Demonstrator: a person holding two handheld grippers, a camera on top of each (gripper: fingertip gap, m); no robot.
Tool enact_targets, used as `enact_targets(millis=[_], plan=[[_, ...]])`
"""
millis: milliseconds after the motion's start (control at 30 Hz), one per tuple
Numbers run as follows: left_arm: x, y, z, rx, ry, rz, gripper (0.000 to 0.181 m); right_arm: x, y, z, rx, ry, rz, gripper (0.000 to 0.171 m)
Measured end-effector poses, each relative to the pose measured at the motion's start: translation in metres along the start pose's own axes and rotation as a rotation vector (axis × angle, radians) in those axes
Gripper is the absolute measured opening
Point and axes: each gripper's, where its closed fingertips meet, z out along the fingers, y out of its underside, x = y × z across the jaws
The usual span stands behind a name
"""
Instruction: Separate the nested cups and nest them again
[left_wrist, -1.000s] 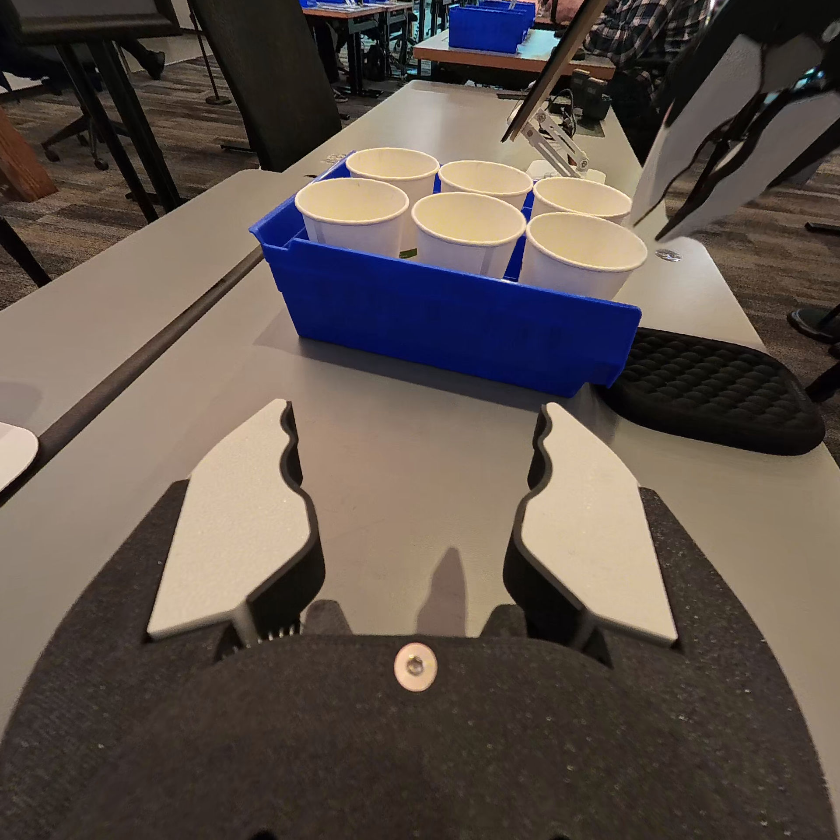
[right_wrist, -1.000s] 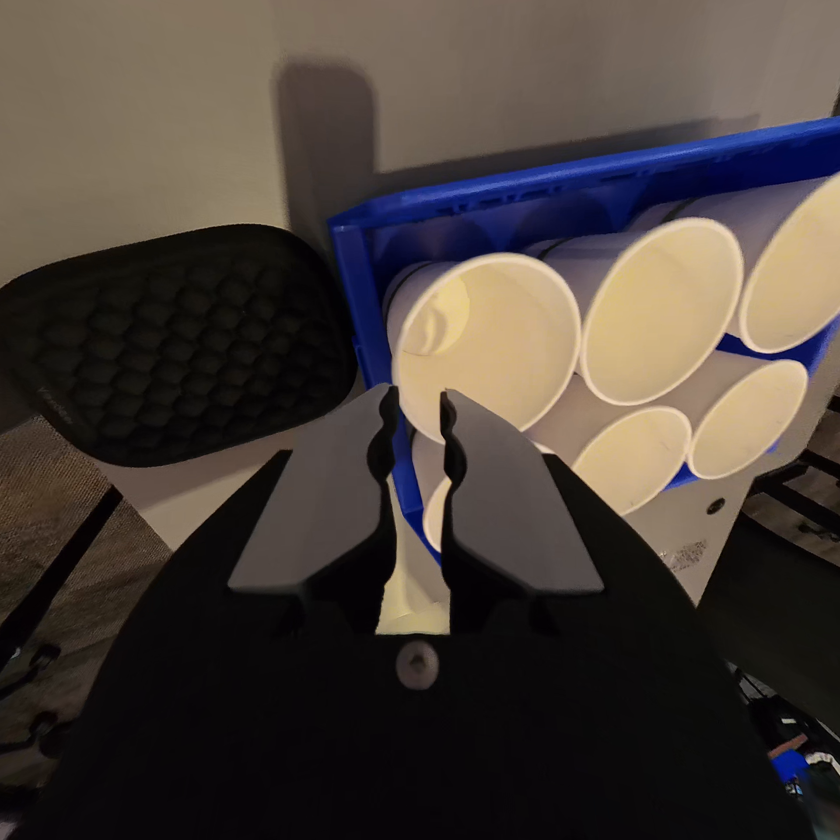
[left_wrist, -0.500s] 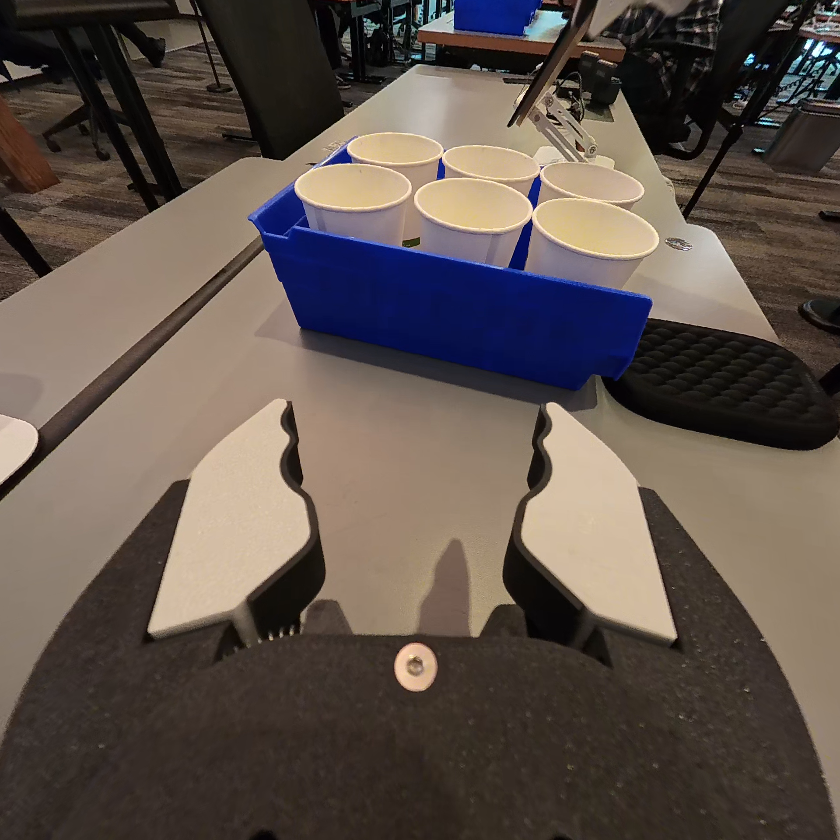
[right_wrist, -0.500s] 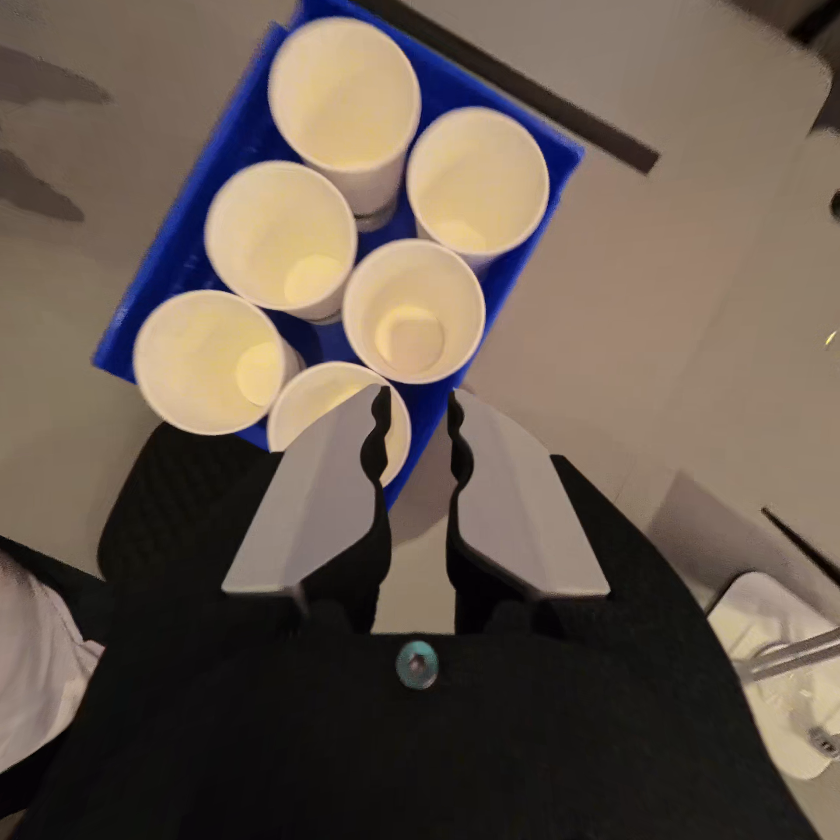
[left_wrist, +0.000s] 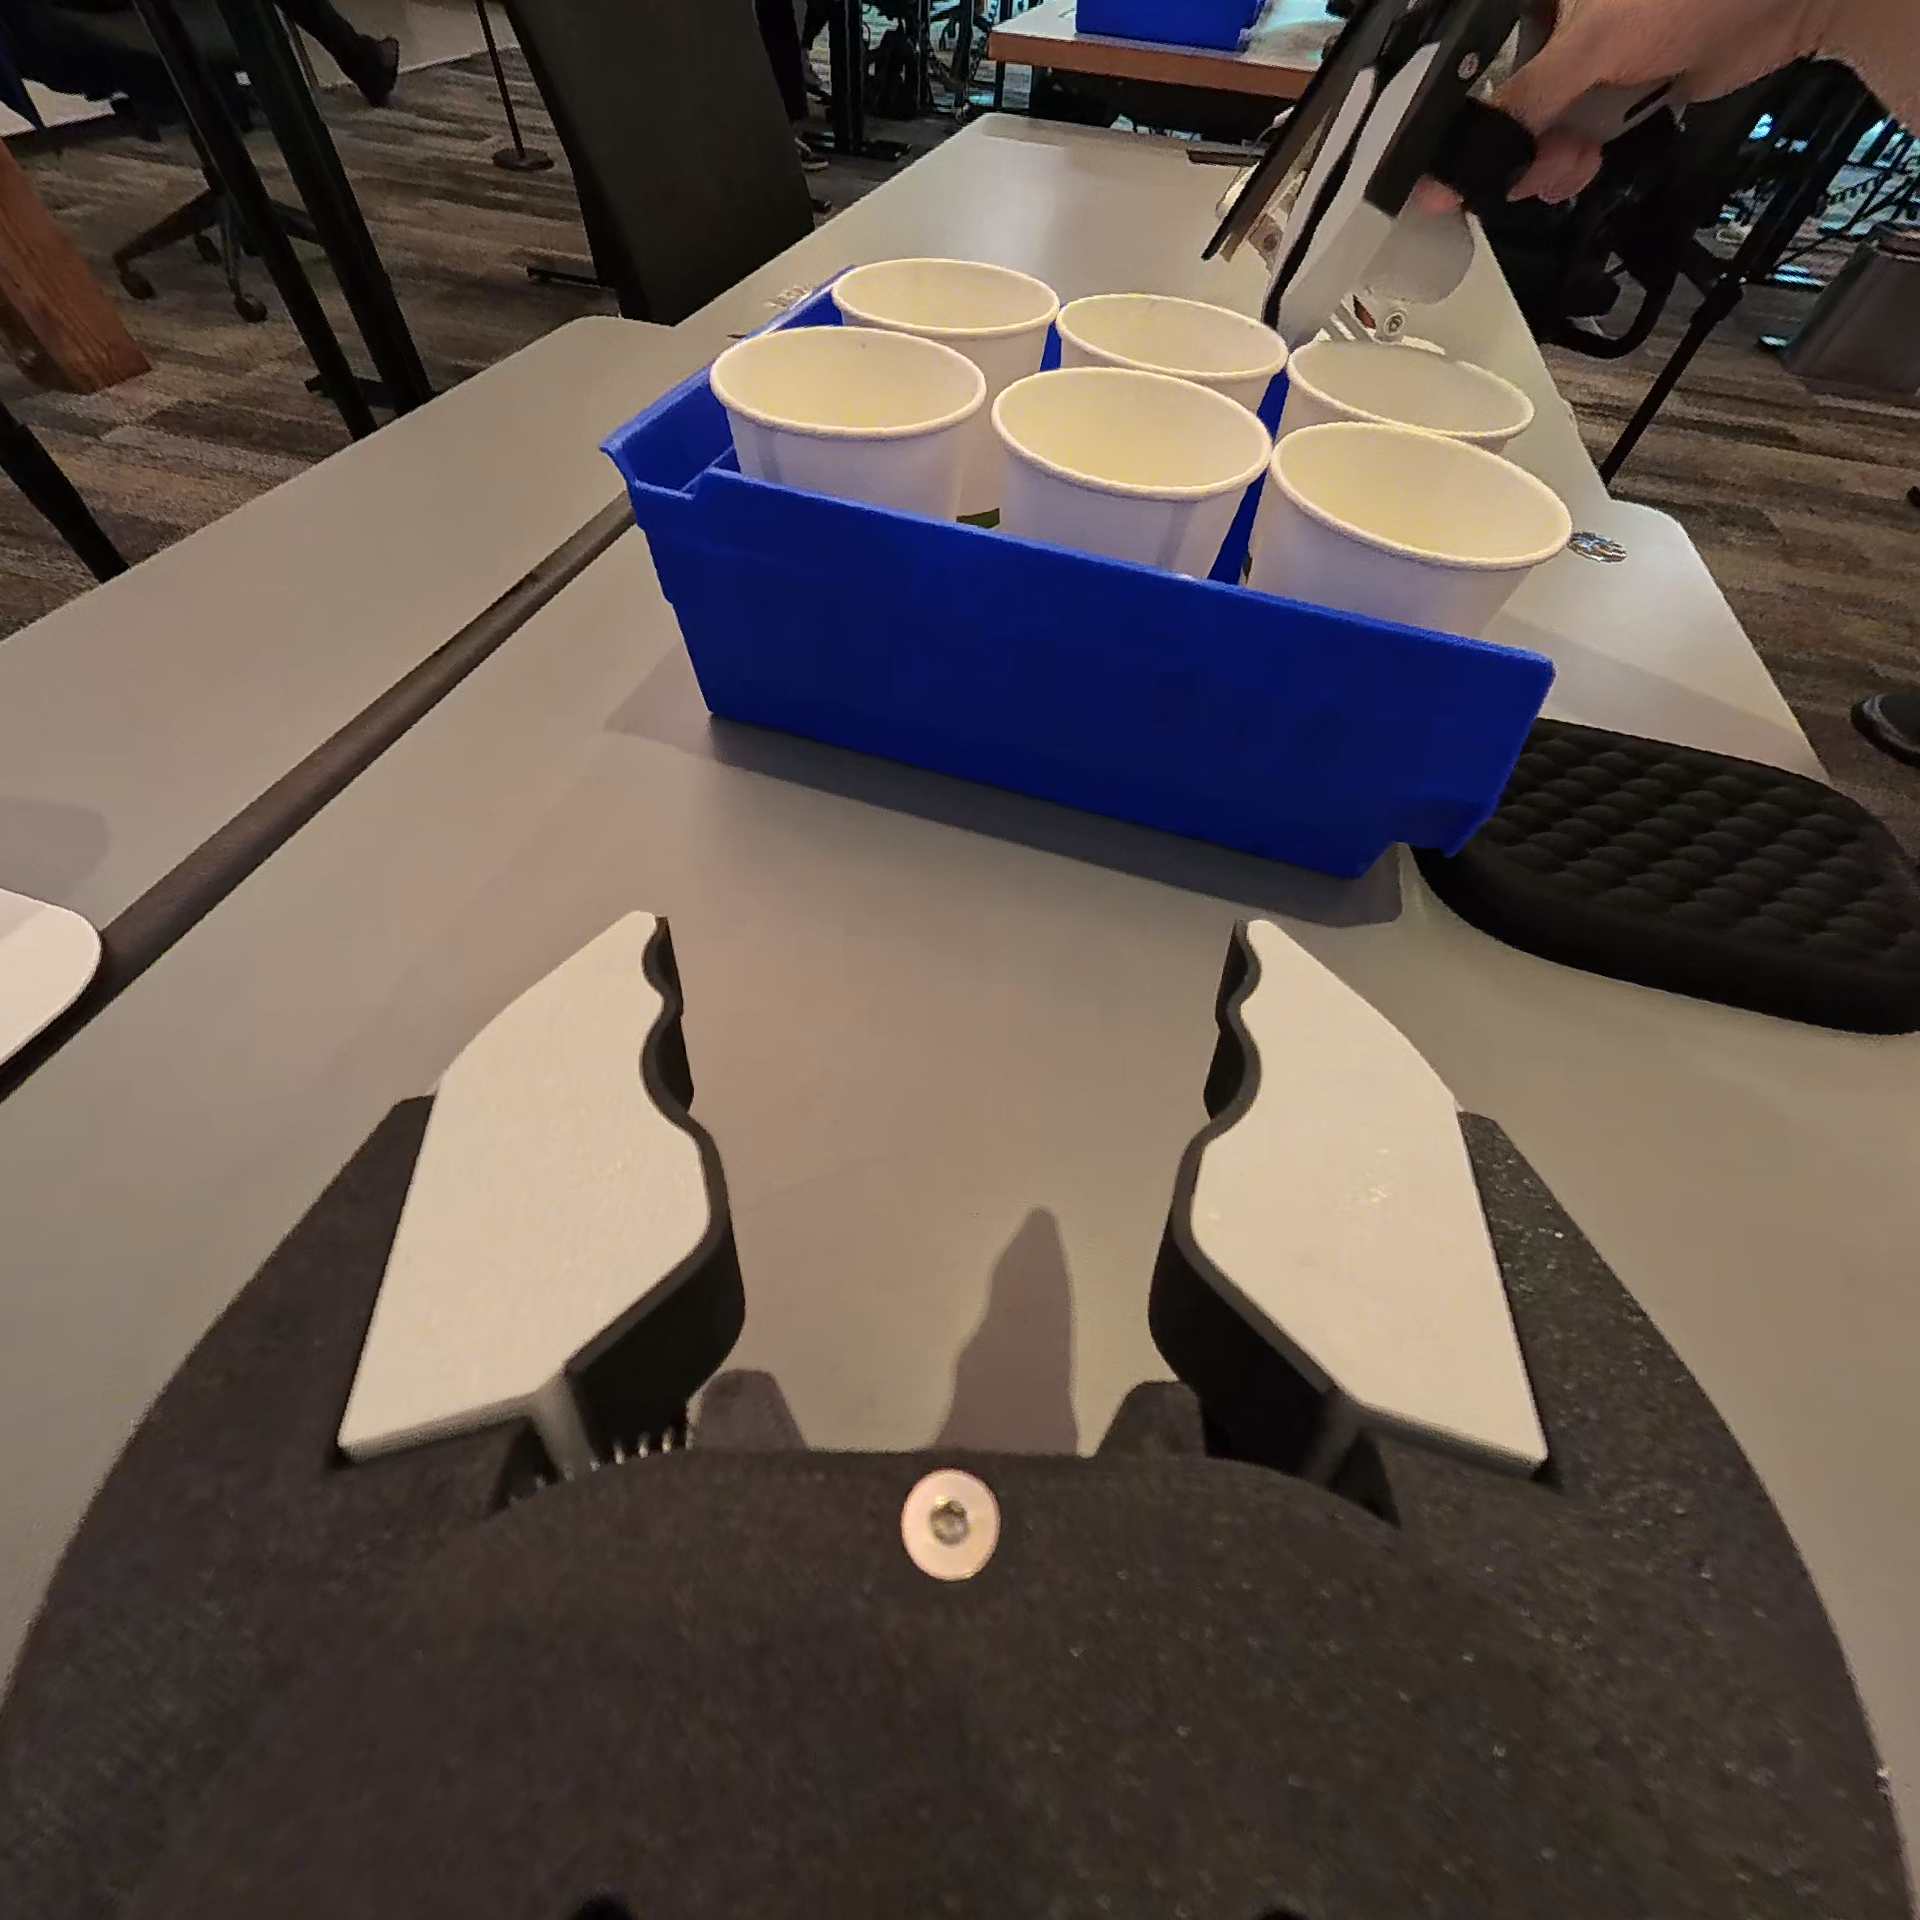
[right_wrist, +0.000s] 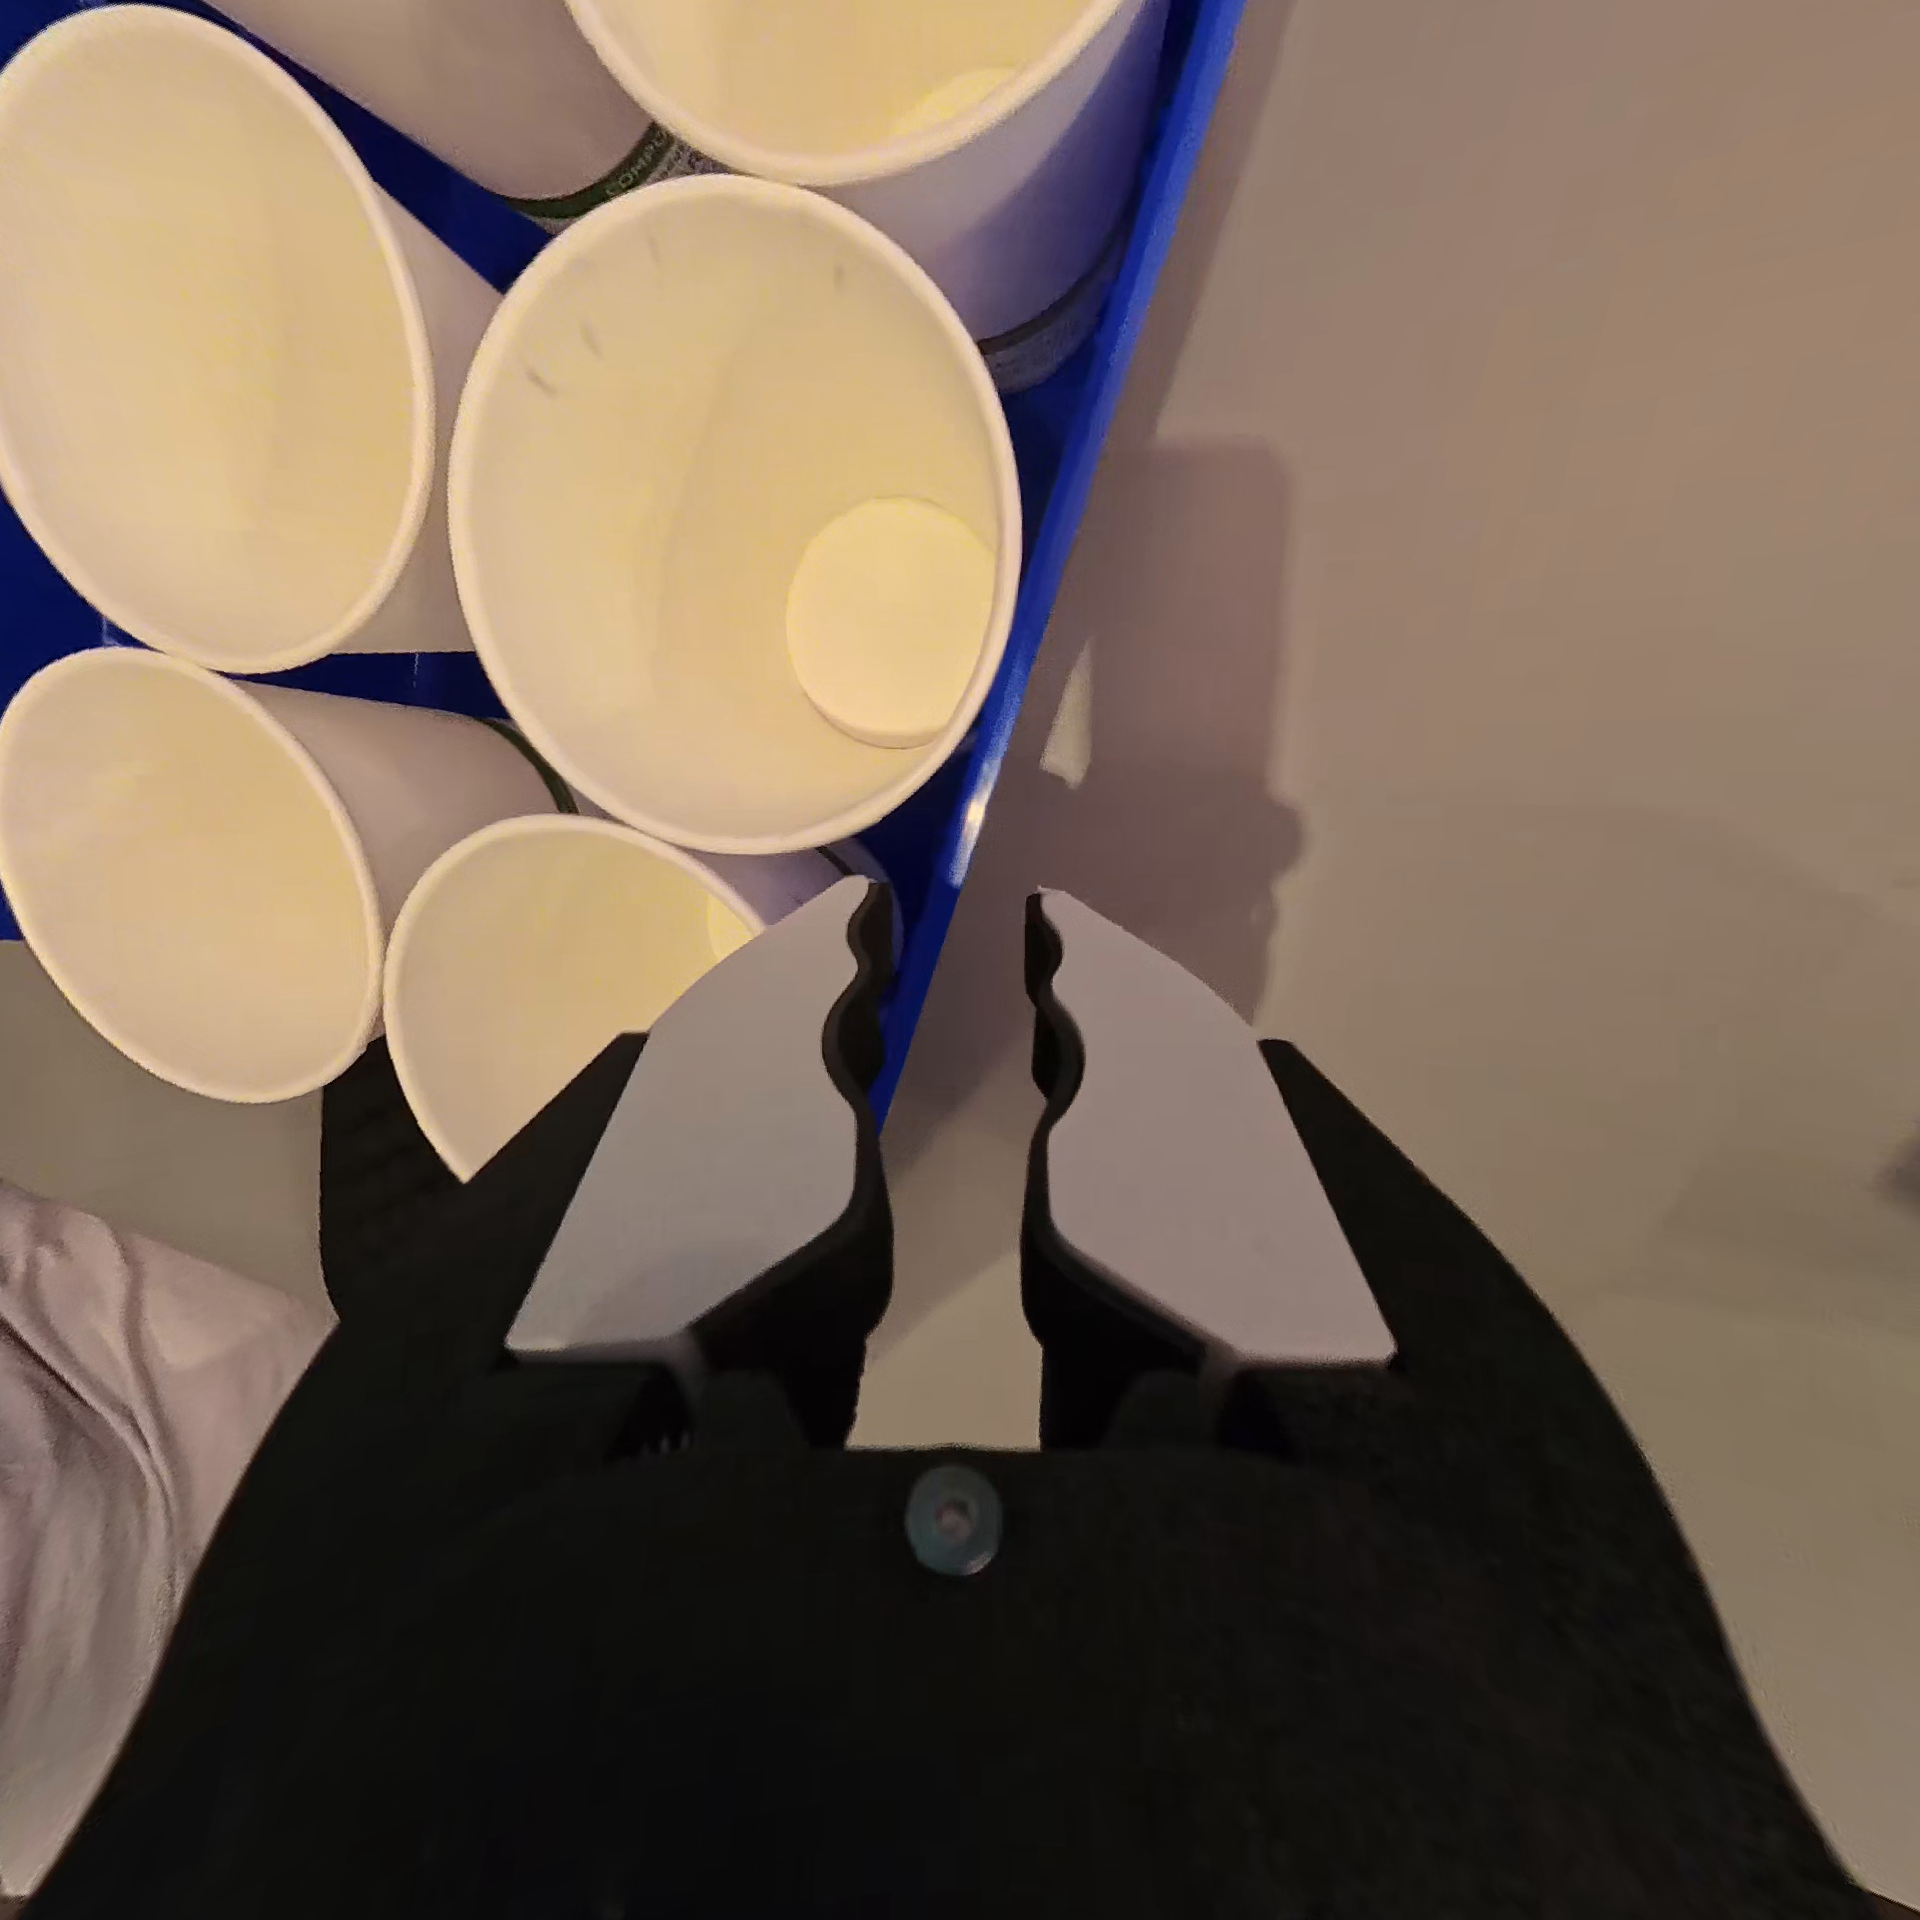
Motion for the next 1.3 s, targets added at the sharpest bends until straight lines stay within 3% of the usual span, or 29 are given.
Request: enact_targets(millis=[300, 600, 767, 900, 1000, 1100, 1167, 1300], plan=[[0.004, -0.011, -0.007, 0.011, -0.037, 0.030, 0.098, 0.000, 0.003, 0.021, -0.096, 0.043, 0.044, 0.013], [0.016, -0.048, -0.059, 0.022, -0.166, 0.007, 0.095, -0.002, 0.007, 0.036, -0.116, 0.008, 0.076, 0.007], [-0.001, -0.040, -0.146, -0.035, -0.426, -0.013, 0.090, 0.001, 0.006, 0.035, -0.083, 0.008, 0.105, 0.006], [-0.031, -0.001, -0.256, -0.160, -0.808, -0.139, 0.085, -0.001, 0.008, 0.035, -0.095, 0.019, 0.110, 0.006], [-0.024, 0.028, -0.306, -0.164, -0.925, -0.295, 0.087, -0.001, 0.007, 0.035, -0.090, 0.034, 0.125, 0.006], [-0.009, 0.047, -0.311, -0.107, -0.934, -0.403, 0.091, 0.000, 0.006, 0.035, -0.070, 0.024, 0.135, 0.006], [0.003, 0.059, -0.292, -0.089, -0.897, -0.449, 0.091, -0.001, 0.006, 0.035, -0.064, 0.016, 0.131, 0.006], [-0.003, 0.107, -0.258, -0.321, -0.982, -0.442, 0.096, -0.002, 0.007, 0.035, -0.064, 0.025, 0.136, 0.006]])
